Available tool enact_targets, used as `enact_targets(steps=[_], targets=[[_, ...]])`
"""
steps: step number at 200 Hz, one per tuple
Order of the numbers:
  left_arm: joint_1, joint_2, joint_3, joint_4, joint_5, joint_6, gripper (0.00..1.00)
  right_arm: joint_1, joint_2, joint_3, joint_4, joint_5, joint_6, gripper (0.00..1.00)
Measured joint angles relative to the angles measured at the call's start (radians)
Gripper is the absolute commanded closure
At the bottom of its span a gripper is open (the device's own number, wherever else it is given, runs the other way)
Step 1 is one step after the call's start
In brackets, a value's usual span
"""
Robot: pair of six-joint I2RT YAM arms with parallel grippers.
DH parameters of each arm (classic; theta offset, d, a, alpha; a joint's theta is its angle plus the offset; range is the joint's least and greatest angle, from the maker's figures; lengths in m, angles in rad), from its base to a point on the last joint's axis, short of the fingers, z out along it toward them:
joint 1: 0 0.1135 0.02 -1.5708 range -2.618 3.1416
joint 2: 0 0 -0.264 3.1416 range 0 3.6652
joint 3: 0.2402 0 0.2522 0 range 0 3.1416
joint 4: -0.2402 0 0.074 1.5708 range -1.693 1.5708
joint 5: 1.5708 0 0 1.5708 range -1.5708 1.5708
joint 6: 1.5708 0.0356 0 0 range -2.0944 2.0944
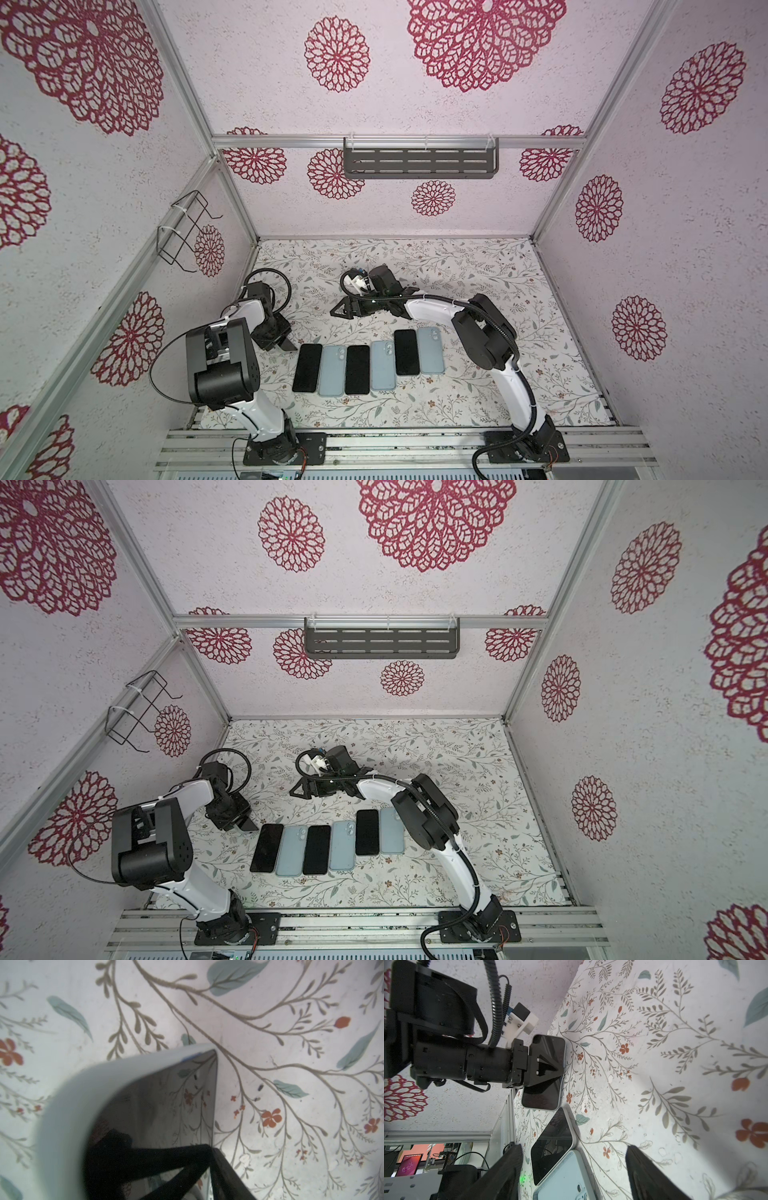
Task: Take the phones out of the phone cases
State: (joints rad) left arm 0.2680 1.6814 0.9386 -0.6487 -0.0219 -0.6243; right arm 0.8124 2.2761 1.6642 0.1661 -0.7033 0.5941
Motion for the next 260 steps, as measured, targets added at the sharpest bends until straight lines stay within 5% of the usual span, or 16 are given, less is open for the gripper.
enact_targets(steps=[60, 128, 150, 182, 213, 260], targets=[[0.001, -0.058, -0.043, 0.047, -0.013, -0.023, 0.93, 0.000, -0.002, -0.019, -0.008, 0.011, -0.001, 0.18], [-0.027, -0.387, -0.066, 0.138, 0.109, -0.091, 0.94, -0.031, -0.224, -0.272, 0.034, 0.035, 0.043, 0.16], [-0.123, -0.514, -0.065, 0.243, 0.143, -0.152, 0.90, -0.082, -0.374, -0.397, 0.182, 0.026, 0.147, 0.14], [-0.383, -0.605, -0.106, 0.551, 0.141, -0.276, 0.89, -0.179, -0.537, -0.565, 0.526, 0.023, 0.388, 0.14], [-0.557, -0.521, -0.135, 0.857, 0.155, -0.391, 0.90, -0.225, -0.558, -0.650, 0.790, 0.026, 0.589, 0.15], [-0.667, -0.370, -0.154, 1.166, 0.147, -0.533, 0.91, -0.227, -0.560, -0.713, 0.912, 0.035, 0.699, 0.19]])
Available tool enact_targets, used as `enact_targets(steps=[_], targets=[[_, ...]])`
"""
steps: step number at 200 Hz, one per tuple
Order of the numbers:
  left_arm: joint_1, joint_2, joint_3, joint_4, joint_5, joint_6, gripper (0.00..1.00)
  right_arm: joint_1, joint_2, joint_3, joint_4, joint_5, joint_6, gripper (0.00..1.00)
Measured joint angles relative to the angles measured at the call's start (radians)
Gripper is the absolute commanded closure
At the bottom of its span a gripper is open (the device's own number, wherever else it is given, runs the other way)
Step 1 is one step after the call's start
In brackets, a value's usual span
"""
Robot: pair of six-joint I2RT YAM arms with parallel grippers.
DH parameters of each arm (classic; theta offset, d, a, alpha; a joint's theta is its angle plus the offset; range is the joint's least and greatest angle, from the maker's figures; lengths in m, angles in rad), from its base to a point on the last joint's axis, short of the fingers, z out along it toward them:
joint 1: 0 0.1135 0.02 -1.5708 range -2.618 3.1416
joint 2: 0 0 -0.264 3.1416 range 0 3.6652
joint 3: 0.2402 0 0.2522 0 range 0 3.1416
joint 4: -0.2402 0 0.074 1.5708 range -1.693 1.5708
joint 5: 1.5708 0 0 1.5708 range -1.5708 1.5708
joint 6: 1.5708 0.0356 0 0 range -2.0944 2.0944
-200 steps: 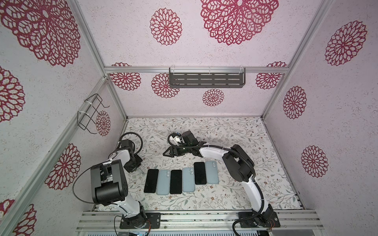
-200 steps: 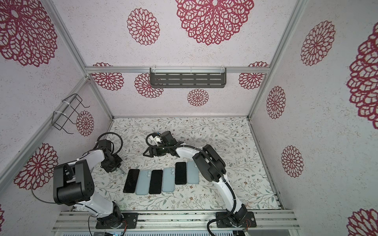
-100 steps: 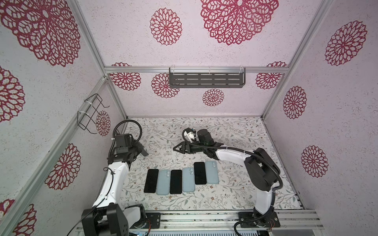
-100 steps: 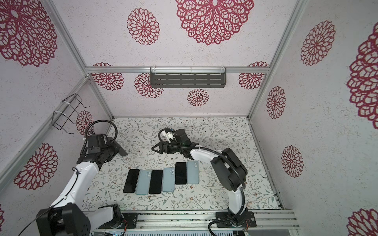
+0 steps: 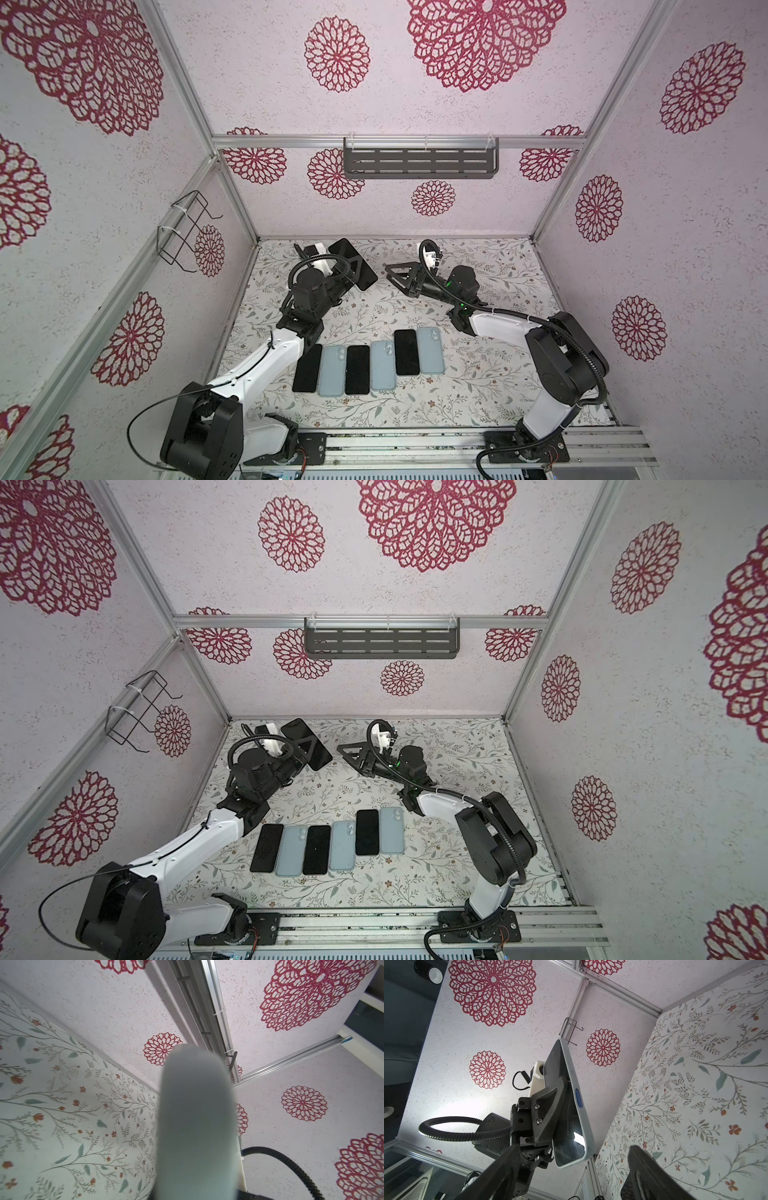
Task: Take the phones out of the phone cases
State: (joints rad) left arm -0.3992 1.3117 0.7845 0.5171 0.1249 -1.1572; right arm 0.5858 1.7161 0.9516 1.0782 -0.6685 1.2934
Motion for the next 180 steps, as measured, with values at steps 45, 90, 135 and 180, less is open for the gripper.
enact_targets(steps=[45, 90, 135, 180], targets=[[-0.054, 0.070, -0.029, 0.205, -0.009, -0.091, 0.90, 0.000, 0.000, -0.002, 0.069, 0.003, 0.048, 0.35], [-0.090, 0.110, -0.028, 0.297, -0.018, -0.119, 0.90, 0.001, 0.000, -0.002, 0.117, -0.001, 0.084, 0.66], [-0.104, 0.138, -0.026, 0.375, -0.021, -0.151, 0.79, -0.004, -0.003, -0.003, 0.102, -0.003, 0.103, 1.00], [-0.111, 0.148, -0.026, 0.360, 0.024, -0.137, 0.19, -0.019, -0.087, -0.003, -0.064, -0.023, 0.023, 1.00]])
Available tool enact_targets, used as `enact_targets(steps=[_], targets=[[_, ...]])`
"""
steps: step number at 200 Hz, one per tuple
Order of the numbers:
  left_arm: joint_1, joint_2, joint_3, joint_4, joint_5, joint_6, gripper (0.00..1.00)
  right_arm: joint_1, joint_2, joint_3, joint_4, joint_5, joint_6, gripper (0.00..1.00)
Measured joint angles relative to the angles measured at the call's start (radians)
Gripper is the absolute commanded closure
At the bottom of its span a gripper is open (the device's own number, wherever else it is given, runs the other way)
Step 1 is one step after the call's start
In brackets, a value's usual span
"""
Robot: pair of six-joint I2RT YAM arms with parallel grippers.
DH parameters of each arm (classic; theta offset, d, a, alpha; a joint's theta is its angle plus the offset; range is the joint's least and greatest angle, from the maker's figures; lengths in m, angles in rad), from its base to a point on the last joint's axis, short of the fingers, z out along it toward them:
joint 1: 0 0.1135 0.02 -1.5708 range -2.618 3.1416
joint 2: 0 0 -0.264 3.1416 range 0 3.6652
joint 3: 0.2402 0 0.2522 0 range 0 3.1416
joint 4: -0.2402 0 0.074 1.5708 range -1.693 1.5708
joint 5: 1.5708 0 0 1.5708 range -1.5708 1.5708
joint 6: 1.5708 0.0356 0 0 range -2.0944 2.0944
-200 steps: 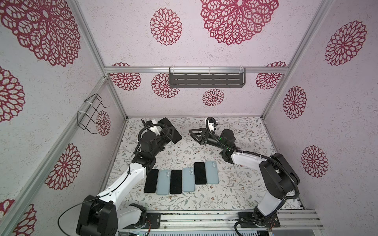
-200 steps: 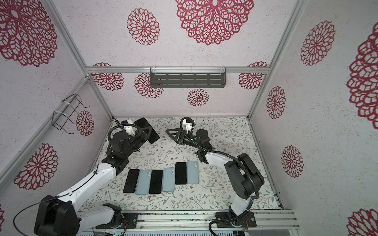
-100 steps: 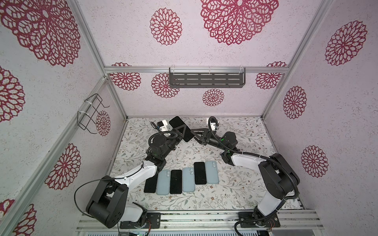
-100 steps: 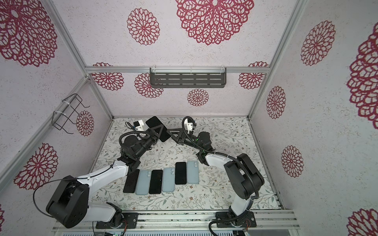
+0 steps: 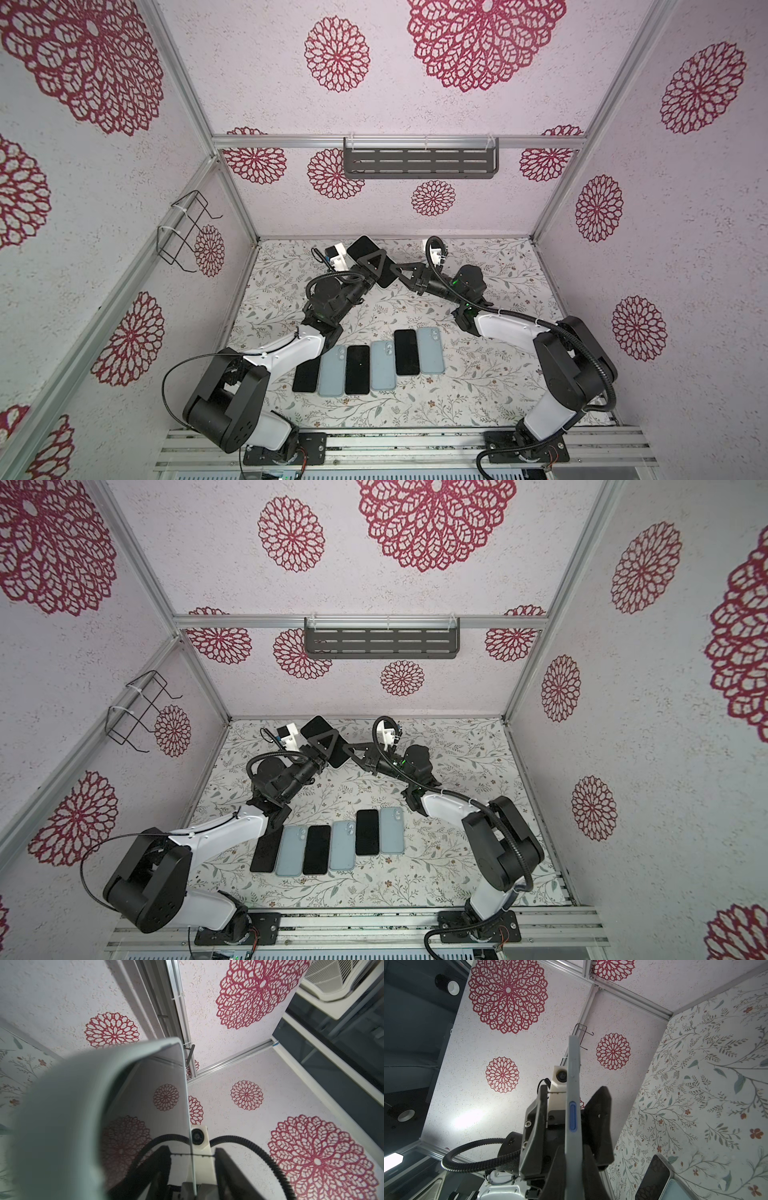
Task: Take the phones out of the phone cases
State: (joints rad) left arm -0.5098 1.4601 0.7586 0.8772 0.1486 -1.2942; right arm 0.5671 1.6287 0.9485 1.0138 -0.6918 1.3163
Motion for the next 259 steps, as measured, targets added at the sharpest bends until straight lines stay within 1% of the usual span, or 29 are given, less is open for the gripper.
enact_targets(steps=[18, 45, 74, 115, 138, 153, 164, 190, 233, 238, 245, 246, 250, 253, 259], targets=[[0.003, -0.023, -0.001, -0.042, 0.034, 0.011, 0.10, -0.016, -0.066, -0.009, -0.112, -0.030, -0.052, 1.00], [0.024, -0.069, -0.035, -0.047, 0.097, 0.007, 0.06, -0.056, -0.163, -0.023, -0.235, -0.074, -0.109, 1.00], [0.056, -0.064, -0.095, -0.004, 0.174, -0.018, 0.06, -0.087, -0.208, -0.026, -0.291, -0.092, -0.134, 1.00], [0.084, -0.020, -0.122, 0.091, 0.255, -0.070, 0.13, -0.090, -0.210, -0.027, -0.333, -0.102, -0.139, 1.00], [0.100, -0.010, -0.122, 0.131, 0.287, -0.087, 0.25, -0.090, -0.210, -0.035, -0.335, -0.107, -0.138, 1.00], [0.105, -0.002, -0.122, 0.159, 0.298, -0.097, 0.38, -0.090, -0.210, -0.047, -0.336, -0.108, -0.139, 1.00], [0.107, 0.005, -0.122, 0.176, 0.309, -0.101, 0.45, -0.090, -0.210, -0.055, -0.338, -0.108, -0.138, 1.00], [0.114, 0.020, -0.122, 0.209, 0.318, -0.116, 0.65, -0.089, -0.210, -0.059, -0.343, -0.110, -0.139, 1.00], [0.116, 0.021, -0.125, 0.251, 0.318, -0.148, 0.90, -0.089, -0.211, -0.061, -0.337, -0.111, -0.138, 1.00], [0.116, 0.020, -0.125, 0.260, 0.318, -0.158, 0.93, -0.089, -0.211, -0.064, -0.333, -0.111, -0.140, 0.90], [0.115, 0.019, -0.125, 0.266, 0.318, -0.175, 0.95, -0.088, -0.211, -0.070, -0.319, -0.114, -0.145, 0.69], [0.114, 0.019, -0.125, 0.266, 0.319, -0.175, 0.96, -0.088, -0.211, -0.072, -0.316, -0.113, -0.142, 0.67], [0.113, 0.018, -0.125, 0.269, 0.318, -0.177, 0.98, -0.087, -0.212, -0.075, -0.313, -0.112, -0.146, 0.55], [0.111, 0.017, -0.125, 0.270, 0.316, -0.174, 1.00, -0.086, -0.212, -0.077, -0.312, -0.108, -0.146, 0.49], [0.106, 0.011, -0.126, 0.260, 0.306, -0.165, 1.00, -0.084, -0.214, -0.085, -0.303, -0.105, -0.147, 0.40]])
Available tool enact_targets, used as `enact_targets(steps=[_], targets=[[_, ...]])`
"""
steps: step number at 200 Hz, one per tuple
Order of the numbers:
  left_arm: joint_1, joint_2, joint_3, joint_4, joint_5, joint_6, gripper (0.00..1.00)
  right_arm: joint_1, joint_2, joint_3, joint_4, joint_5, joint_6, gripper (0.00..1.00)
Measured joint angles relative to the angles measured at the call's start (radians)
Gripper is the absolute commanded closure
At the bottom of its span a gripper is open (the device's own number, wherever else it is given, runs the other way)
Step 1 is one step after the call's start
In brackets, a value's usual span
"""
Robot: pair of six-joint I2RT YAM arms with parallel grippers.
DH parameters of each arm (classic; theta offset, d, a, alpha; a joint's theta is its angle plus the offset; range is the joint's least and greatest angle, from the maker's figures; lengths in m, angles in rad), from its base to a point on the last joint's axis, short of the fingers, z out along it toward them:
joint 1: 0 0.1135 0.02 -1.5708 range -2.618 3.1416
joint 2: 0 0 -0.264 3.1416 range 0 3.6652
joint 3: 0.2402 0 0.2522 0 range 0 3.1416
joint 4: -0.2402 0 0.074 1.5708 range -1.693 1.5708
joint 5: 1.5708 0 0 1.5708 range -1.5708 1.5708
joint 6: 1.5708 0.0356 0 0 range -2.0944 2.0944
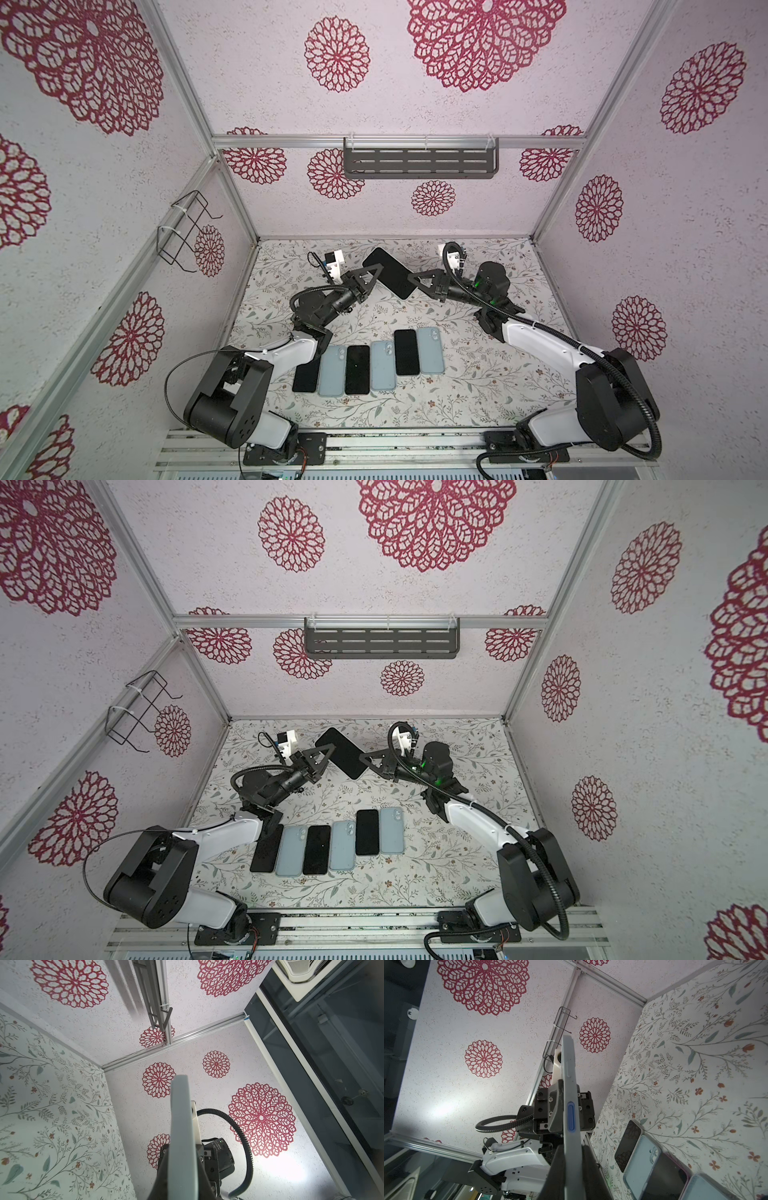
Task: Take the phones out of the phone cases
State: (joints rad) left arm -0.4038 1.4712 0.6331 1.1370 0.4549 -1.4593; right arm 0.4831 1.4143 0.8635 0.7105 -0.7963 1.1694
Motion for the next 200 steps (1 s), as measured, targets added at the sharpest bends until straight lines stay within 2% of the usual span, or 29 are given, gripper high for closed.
enact_targets(steps=[10, 18, 60, 104, 136, 162, 200], targets=[[-0.010, -0.006, -0.006, -0.015, -0.024, 0.005, 1.00, 0.005, -0.016, -0.022, 0.014, 0.017, -0.002, 0.29], [-0.020, -0.016, -0.014, -0.032, -0.061, 0.011, 1.00, 0.010, -0.040, -0.049, 0.028, 0.038, -0.010, 0.25], [-0.121, -0.106, -0.013, -0.113, -0.256, 0.046, 1.00, 0.057, -0.127, -0.165, 0.173, 0.134, 0.006, 0.25], [-0.163, -0.119, 0.026, -0.103, -0.335, 0.061, 1.00, 0.104, -0.099, -0.176, 0.298, 0.167, 0.054, 0.39], [-0.164, -0.115, 0.026, -0.103, -0.367, 0.061, 1.00, 0.118, -0.086, -0.176, 0.334, 0.169, 0.068, 0.61], [-0.166, -0.114, 0.026, -0.100, -0.378, 0.057, 1.00, 0.122, -0.080, -0.177, 0.350, 0.172, 0.080, 0.69], [-0.166, -0.114, 0.026, -0.095, -0.384, 0.056, 1.00, 0.122, -0.072, -0.182, 0.367, 0.172, 0.088, 0.71]])
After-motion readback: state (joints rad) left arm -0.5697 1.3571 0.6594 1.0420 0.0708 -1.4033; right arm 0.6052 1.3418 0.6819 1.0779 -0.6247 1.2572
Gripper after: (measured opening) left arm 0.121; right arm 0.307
